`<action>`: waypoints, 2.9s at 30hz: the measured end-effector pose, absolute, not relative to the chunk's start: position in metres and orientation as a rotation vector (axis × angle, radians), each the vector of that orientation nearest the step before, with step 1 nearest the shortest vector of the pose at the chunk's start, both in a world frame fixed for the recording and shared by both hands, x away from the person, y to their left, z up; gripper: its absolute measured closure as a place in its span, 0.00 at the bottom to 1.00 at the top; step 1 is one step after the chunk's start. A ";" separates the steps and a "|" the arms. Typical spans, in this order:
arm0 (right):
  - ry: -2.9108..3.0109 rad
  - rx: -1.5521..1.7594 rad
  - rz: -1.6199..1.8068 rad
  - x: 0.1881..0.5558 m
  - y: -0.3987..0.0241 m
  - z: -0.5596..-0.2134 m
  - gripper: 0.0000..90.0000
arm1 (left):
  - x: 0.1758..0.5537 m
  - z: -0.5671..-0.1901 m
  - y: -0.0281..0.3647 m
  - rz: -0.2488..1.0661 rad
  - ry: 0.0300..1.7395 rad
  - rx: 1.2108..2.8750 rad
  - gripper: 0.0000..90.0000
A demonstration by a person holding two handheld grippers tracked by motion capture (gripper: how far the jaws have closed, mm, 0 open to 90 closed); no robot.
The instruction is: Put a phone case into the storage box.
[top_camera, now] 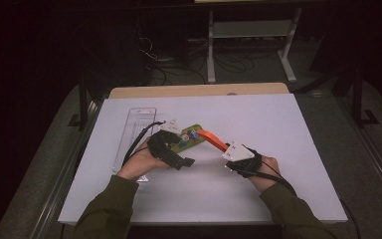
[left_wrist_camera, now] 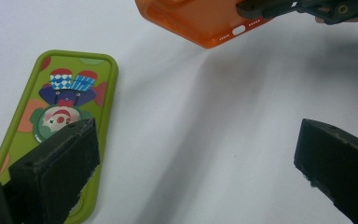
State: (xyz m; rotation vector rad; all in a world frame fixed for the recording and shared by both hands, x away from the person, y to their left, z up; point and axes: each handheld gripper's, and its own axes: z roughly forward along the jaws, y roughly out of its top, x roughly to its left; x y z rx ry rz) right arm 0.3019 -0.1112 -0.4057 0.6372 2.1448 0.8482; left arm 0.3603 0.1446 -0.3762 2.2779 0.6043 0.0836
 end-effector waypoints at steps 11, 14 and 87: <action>2.176 0.884 1.027 0.310 -0.122 -0.401 0.92 | 0.361 -0.376 0.146 0.097 0.630 2.266 0.00; 2.186 0.919 1.063 0.313 -0.126 -0.400 0.92 | 0.361 -0.376 0.146 0.108 0.649 2.248 0.00; 2.172 1.091 1.229 0.311 -0.109 -0.405 0.92 | 0.384 -0.365 0.080 0.098 0.797 1.805 0.15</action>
